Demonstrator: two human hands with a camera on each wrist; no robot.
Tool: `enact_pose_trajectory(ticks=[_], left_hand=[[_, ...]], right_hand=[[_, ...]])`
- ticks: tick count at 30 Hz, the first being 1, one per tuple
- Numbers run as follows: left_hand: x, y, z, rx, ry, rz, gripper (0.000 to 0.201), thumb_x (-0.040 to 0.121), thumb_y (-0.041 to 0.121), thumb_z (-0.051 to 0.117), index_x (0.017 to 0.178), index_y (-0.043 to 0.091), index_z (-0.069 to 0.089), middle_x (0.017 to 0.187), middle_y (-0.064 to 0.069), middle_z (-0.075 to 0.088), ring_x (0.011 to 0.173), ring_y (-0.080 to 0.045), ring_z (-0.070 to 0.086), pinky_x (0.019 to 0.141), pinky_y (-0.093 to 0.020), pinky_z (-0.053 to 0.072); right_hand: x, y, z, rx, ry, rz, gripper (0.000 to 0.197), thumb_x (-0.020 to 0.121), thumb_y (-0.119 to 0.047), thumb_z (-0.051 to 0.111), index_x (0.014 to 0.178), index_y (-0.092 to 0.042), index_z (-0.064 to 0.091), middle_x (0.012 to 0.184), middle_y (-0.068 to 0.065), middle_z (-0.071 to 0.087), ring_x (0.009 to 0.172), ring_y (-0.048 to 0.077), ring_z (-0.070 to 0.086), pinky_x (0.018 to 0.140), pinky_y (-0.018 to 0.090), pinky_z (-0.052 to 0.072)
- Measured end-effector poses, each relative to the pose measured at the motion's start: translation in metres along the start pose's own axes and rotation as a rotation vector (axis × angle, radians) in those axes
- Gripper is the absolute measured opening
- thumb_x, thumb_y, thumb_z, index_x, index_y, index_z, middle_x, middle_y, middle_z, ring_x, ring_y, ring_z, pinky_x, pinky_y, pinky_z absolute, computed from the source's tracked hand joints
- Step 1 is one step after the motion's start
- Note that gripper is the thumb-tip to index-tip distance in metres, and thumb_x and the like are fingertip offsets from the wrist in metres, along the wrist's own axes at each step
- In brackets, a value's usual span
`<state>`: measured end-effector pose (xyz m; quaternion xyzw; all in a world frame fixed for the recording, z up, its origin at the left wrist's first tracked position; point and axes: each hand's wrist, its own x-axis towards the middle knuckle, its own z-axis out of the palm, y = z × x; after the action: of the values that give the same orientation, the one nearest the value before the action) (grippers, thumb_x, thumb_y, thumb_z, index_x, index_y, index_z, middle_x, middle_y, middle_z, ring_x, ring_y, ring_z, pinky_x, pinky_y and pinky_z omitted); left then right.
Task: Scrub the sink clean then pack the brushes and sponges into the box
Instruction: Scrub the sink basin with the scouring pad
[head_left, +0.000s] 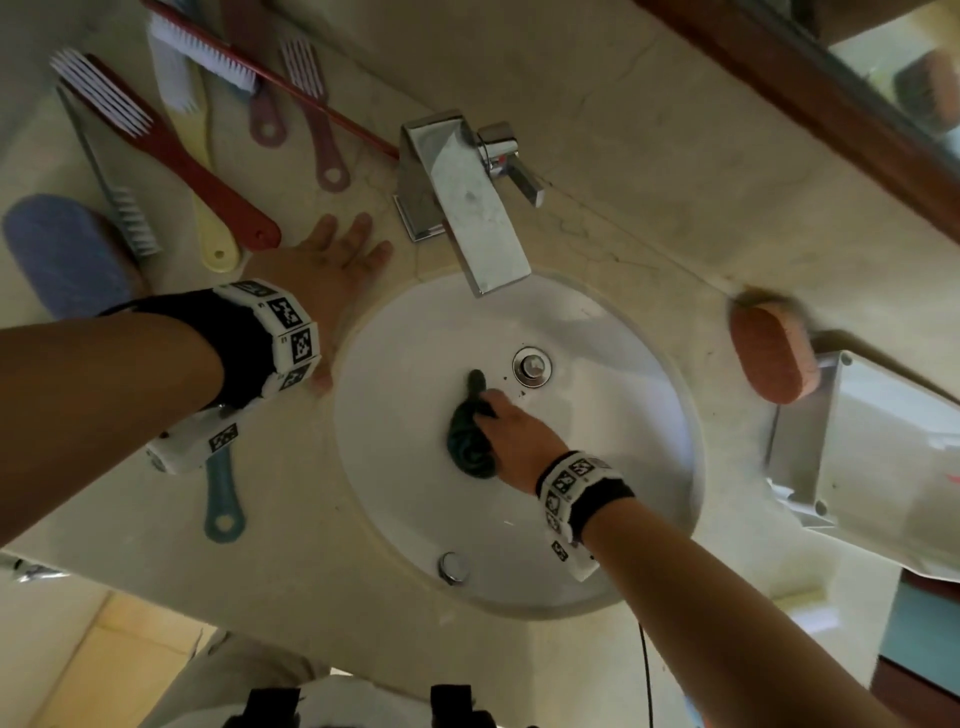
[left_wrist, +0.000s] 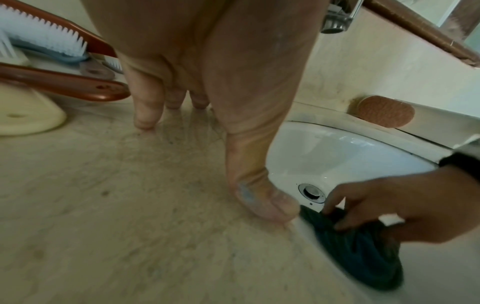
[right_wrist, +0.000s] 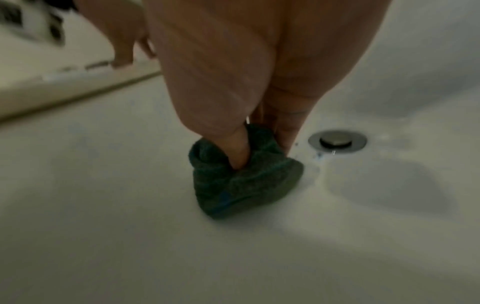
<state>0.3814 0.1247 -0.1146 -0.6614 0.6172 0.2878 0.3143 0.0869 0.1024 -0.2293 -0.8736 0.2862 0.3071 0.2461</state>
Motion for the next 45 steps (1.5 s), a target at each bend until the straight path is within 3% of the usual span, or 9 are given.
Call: enact_pose_trajectory(ticks=[3, 8, 14, 20, 25, 28, 32, 38, 45], left_hand=[[0.002, 0.000, 0.001, 0.010, 0.012, -0.012, 0.156, 0.051, 0.057, 0.088, 0.147, 0.023, -0.030, 0.155, -0.004, -0.033, 0.148, -0.030, -0.013, 0.116, -0.050, 0.019], [0.002, -0.002, 0.002, 0.018, 0.025, -0.005, 0.158, 0.047, 0.061, 0.087, 0.146, 0.024, -0.031, 0.155, -0.003, -0.033, 0.148, -0.030, -0.012, 0.114, -0.053, 0.023], [0.000, 0.000, -0.001, 0.027, 0.007, 0.001, 0.156, 0.051, 0.058, 0.087, 0.147, 0.022, -0.030, 0.156, -0.006, -0.032, 0.148, -0.033, -0.012, 0.116, -0.051, 0.018], [0.001, -0.002, 0.000, 0.015, -0.001, 0.010, 0.158, 0.049, 0.058, 0.088, 0.147, 0.021, -0.031, 0.155, -0.007, -0.034, 0.147, -0.034, -0.013, 0.116, -0.051, 0.017], [0.000, -0.001, -0.002, 0.025, -0.001, 0.001, 0.157, 0.051, 0.057, 0.087, 0.147, 0.021, -0.030, 0.155, -0.007, -0.033, 0.147, -0.034, -0.013, 0.116, -0.050, 0.018], [0.000, 0.000, -0.002, 0.025, -0.007, -0.002, 0.156, 0.051, 0.056, 0.088, 0.147, 0.021, -0.030, 0.155, -0.007, -0.033, 0.147, -0.033, -0.013, 0.116, -0.050, 0.017], [0.001, 0.000, -0.002, 0.026, -0.014, -0.006, 0.157, 0.051, 0.059, 0.087, 0.146, 0.022, -0.032, 0.155, -0.006, -0.034, 0.147, -0.033, -0.014, 0.116, -0.051, 0.019], [0.003, 0.000, 0.000, 0.040, 0.002, 0.002, 0.159, 0.048, 0.062, 0.086, 0.145, 0.021, -0.033, 0.155, -0.007, -0.033, 0.147, -0.035, -0.013, 0.116, -0.054, 0.020], [0.004, -0.003, 0.000, -0.004, -0.020, -0.001, 0.161, 0.046, 0.060, 0.088, 0.144, 0.025, -0.035, 0.153, -0.003, -0.037, 0.147, -0.032, -0.015, 0.116, -0.057, 0.021]], right_hand=[[0.017, 0.007, 0.016, -0.023, -0.014, -0.009, 0.055, 0.084, -0.015, 0.064, 0.136, -0.007, 0.049, 0.142, 0.008, 0.038, 0.118, 0.030, 0.048, 0.096, 0.041, 0.049], [0.021, 0.052, 0.004, -0.059, 0.168, 0.162, 0.041, 0.099, -0.020, 0.047, 0.138, -0.007, 0.047, 0.140, 0.014, 0.046, 0.120, 0.037, 0.050, 0.100, 0.039, 0.044], [-0.006, 0.093, -0.025, 0.042, 0.326, 0.393, 0.043, 0.084, -0.015, 0.063, 0.127, -0.008, 0.059, 0.135, 0.010, 0.051, 0.118, 0.030, 0.052, 0.090, 0.039, 0.052], [-0.040, 0.072, -0.011, 0.313, 0.188, 0.592, 0.051, 0.078, -0.011, 0.065, 0.127, -0.019, 0.051, 0.123, 0.008, 0.057, 0.109, 0.030, 0.058, 0.093, 0.039, 0.051], [-0.021, 0.057, 0.003, 0.437, 0.165, 0.745, 0.052, 0.082, -0.007, 0.065, 0.131, -0.014, 0.049, 0.135, 0.014, 0.048, 0.118, 0.032, 0.053, 0.099, 0.039, 0.047], [0.007, 0.051, -0.008, 0.479, 0.312, 0.732, 0.043, 0.083, -0.002, 0.064, 0.125, -0.011, 0.056, 0.131, 0.015, 0.053, 0.119, 0.032, 0.054, 0.103, 0.041, 0.045], [0.031, 0.043, -0.024, 0.532, 0.330, 0.569, 0.043, 0.080, 0.003, 0.059, 0.119, -0.014, 0.057, 0.118, 0.016, 0.060, 0.108, 0.034, 0.059, 0.089, 0.038, 0.052], [-0.011, 0.065, -0.028, 0.524, 0.443, 0.511, 0.041, 0.082, -0.001, 0.057, 0.119, -0.017, 0.059, 0.115, 0.009, 0.065, 0.105, 0.029, 0.061, 0.091, 0.038, 0.052], [-0.015, 0.080, -0.021, 0.291, 0.265, 0.658, 0.048, 0.087, -0.005, 0.057, 0.135, -0.010, 0.049, 0.132, 0.015, 0.056, 0.123, 0.033, 0.051, 0.103, 0.039, 0.042]])
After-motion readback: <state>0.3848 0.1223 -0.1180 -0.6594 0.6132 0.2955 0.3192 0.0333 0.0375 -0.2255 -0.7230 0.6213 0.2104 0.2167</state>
